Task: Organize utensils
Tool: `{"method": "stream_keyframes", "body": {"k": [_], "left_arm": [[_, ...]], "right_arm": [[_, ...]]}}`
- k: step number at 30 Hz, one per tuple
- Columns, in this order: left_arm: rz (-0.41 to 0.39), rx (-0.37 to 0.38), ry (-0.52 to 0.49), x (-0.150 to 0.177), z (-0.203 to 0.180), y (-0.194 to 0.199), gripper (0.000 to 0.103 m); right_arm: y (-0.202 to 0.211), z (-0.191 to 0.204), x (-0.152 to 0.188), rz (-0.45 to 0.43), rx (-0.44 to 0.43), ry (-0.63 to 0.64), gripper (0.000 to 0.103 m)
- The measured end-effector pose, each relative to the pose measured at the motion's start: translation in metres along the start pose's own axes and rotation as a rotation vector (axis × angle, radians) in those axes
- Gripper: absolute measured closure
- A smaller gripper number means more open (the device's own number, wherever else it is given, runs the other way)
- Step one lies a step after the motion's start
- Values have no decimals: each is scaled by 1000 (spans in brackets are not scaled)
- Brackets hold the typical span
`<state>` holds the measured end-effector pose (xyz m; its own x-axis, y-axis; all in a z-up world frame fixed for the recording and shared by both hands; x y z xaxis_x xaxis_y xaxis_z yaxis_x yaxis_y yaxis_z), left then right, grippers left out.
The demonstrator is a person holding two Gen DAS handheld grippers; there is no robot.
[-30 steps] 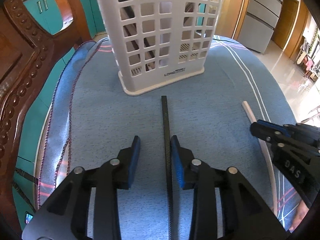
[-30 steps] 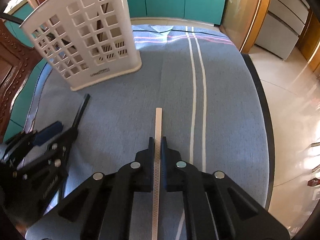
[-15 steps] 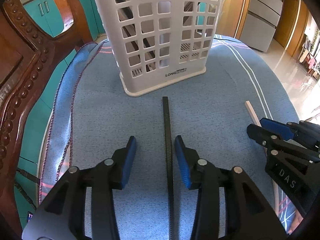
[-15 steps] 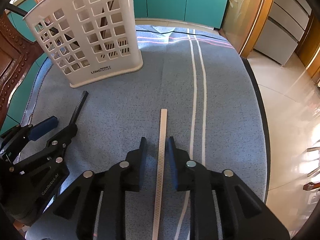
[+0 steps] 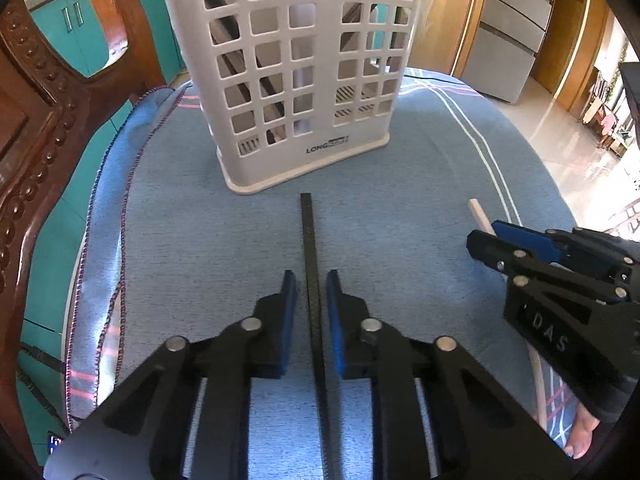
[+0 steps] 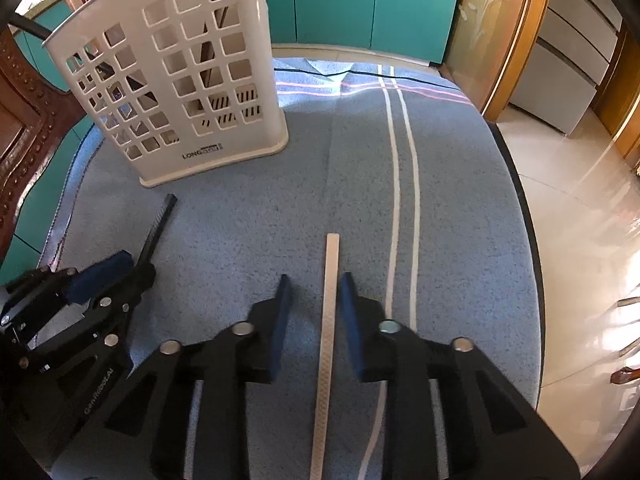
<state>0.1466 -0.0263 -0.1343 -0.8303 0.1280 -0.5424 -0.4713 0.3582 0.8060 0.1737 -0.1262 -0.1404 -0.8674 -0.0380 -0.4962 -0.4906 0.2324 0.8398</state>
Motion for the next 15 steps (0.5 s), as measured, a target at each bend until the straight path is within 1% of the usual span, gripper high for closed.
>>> {"method": "stream_keyframes", "body": {"k": [1,2,3,9,12,15], "left_arm": [[0,2,0,0,0,0,95],[-1,4,1,0,0,0,95],[-1,7,2,1,0,1,95],[7,-2,-9,1,1,1,95],[10,-27,-21,-1,-2,0,85],[9,-29,-22,-2,-5,-2,85]], "right_arm": [[0,-1,0,1,0,-4,88],[0,-2,0,1,3,-6,94],[0,-3,-1,2,3,-9,96],[3,1,1,13,10,19,96],[3,2,1,9,19,23,94],[2,3,0,4,25,24,94]]}}
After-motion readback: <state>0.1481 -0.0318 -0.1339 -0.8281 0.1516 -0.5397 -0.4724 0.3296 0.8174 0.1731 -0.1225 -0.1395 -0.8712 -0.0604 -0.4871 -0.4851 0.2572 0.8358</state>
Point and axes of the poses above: each gripper's, at about its wrist camera, not at the fingertips, and y roughly against the way its jaws point, z to its left, x to its underside, the point moved 2 cm from there along -y, roughly the way its jaws point, and after that the axes turned 15 degrees about x, right-handed, at the moved point
